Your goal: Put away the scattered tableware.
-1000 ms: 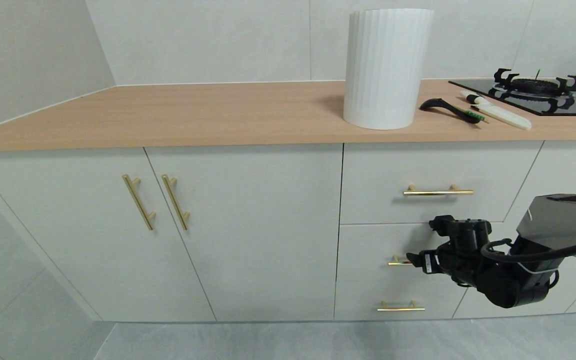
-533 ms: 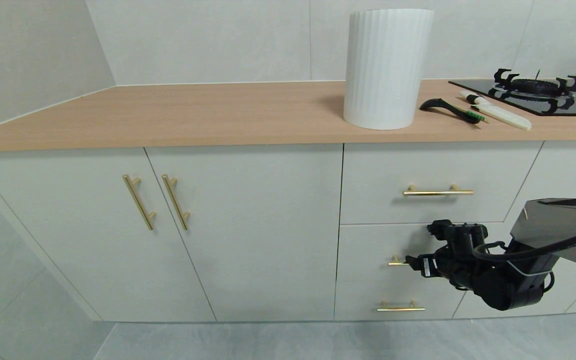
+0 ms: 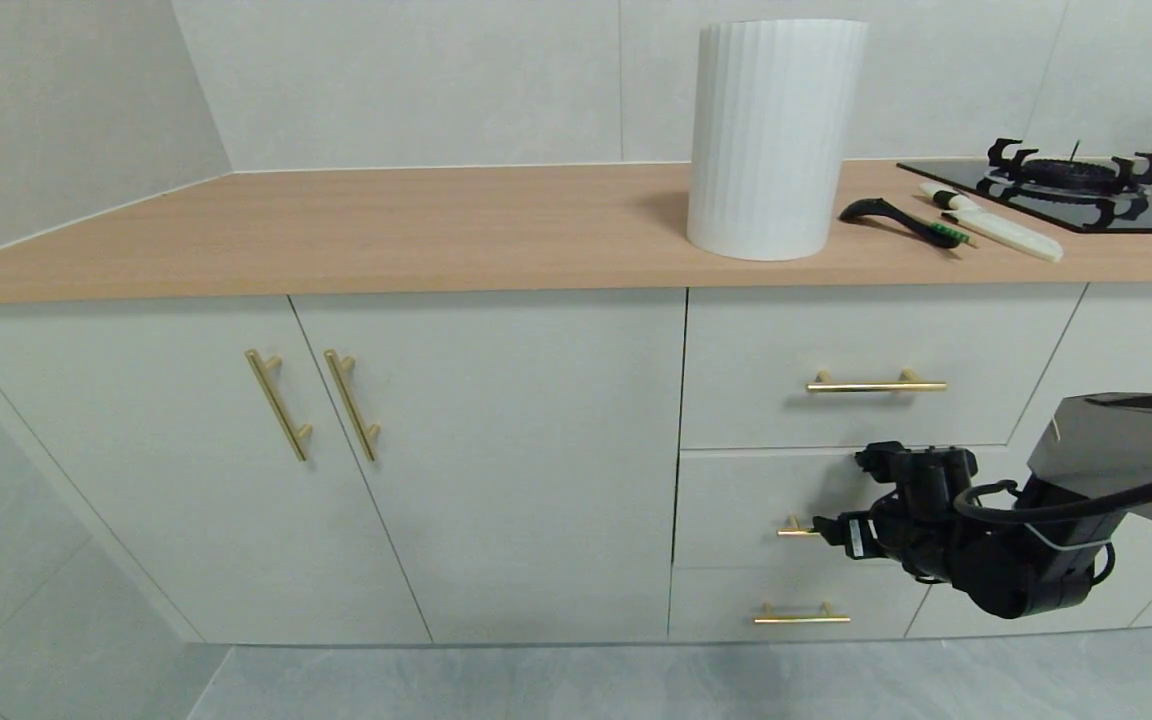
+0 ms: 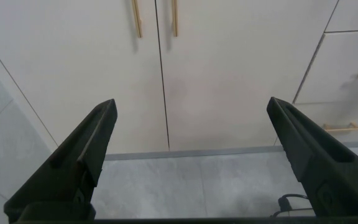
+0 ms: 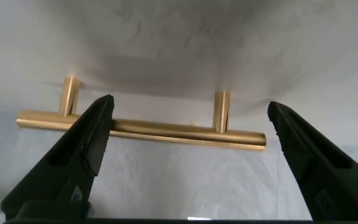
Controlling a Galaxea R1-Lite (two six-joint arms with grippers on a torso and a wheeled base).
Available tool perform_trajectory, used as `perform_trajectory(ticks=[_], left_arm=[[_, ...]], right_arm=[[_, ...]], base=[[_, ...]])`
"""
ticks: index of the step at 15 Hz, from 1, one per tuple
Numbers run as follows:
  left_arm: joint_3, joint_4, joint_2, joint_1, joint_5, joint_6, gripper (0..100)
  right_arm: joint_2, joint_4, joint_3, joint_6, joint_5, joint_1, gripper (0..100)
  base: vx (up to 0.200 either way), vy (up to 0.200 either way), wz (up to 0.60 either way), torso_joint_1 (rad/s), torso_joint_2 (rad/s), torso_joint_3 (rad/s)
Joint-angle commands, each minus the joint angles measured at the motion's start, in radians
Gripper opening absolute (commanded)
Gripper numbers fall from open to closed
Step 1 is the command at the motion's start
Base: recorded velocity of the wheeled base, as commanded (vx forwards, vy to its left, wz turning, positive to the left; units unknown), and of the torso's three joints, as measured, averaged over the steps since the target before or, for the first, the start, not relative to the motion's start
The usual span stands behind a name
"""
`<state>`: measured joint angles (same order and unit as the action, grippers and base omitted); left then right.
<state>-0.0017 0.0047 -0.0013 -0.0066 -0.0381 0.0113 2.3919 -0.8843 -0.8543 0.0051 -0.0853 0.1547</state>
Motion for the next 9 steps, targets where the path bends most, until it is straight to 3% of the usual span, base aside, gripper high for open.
perform_trajectory(ticks=[1,5,9], left_arm=[[0.0,0.0,0.001,0.0,0.001,0.001,100],[0.0,0.0,0.001,0.0,0.0,0.001,100],[0.0,0.0,0.001,0.0,0.001,-0.001,100]], right_arm=[[-0.005,0.002,0.003,-0.001,-0.001,0.0,100],[-0.039,0.028,0.021,-0.002,0.001,0.002,100],[-0.264,0.343,0.043,-0.019,0.058,0.014,100]], base=[[0.0,0.0,0.0,0.0,0.0,0.0],[0.0,0.0,0.0,0.0,0.0,0.0],[0.0,0.0,0.0,0.0,0.0,0.0]])
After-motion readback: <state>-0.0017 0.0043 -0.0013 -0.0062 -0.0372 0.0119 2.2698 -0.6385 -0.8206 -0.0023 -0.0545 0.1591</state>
